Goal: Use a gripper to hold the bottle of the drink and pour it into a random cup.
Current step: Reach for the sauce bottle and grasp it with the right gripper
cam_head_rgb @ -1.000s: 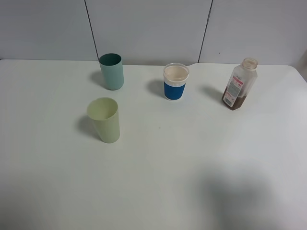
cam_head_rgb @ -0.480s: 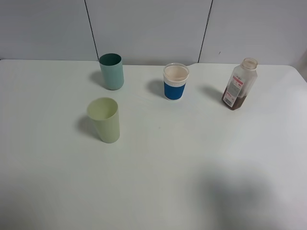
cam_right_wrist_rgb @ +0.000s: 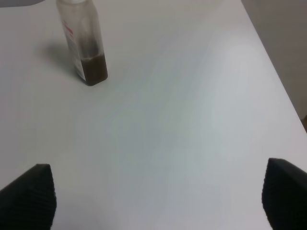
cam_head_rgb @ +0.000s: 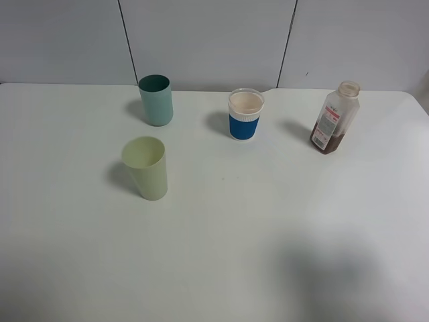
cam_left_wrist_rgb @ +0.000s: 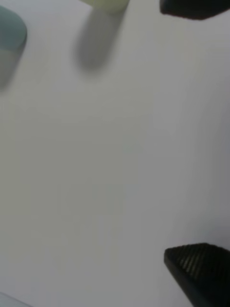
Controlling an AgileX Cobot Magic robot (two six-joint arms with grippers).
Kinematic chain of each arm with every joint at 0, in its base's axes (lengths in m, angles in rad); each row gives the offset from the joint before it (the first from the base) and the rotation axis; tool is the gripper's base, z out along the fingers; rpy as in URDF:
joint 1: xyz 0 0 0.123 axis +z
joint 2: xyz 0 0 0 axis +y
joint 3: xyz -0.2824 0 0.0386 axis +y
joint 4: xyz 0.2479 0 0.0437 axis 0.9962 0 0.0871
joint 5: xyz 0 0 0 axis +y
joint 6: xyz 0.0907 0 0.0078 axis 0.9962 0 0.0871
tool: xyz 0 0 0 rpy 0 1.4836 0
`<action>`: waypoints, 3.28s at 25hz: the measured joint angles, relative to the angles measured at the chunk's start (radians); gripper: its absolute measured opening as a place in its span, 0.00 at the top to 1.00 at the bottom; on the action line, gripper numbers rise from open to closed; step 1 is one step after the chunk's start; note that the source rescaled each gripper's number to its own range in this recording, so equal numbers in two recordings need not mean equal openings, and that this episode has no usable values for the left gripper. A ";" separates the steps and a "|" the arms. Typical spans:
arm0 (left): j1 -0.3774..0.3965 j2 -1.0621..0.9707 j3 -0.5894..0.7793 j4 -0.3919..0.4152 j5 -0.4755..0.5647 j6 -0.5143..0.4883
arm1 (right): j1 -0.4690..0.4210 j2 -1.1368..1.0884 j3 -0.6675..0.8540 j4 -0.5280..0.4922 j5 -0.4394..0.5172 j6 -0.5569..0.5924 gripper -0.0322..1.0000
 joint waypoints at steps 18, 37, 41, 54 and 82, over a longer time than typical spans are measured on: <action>0.000 0.000 0.000 0.005 0.000 0.000 | 0.000 0.000 0.000 0.000 -0.001 0.000 0.12; 0.063 0.015 0.000 0.005 0.000 0.000 | 0.093 0.000 -0.023 -0.016 -0.241 0.000 0.12; 0.063 0.015 0.000 0.005 0.000 0.000 | 0.131 0.069 -0.028 0.019 -0.309 0.015 0.12; 0.063 0.015 0.000 0.005 0.000 0.000 | 0.200 0.407 -0.028 -0.058 -0.312 0.018 0.12; 0.063 0.015 0.000 0.005 0.000 0.000 | 0.201 1.085 -0.028 -0.063 -0.711 0.019 0.12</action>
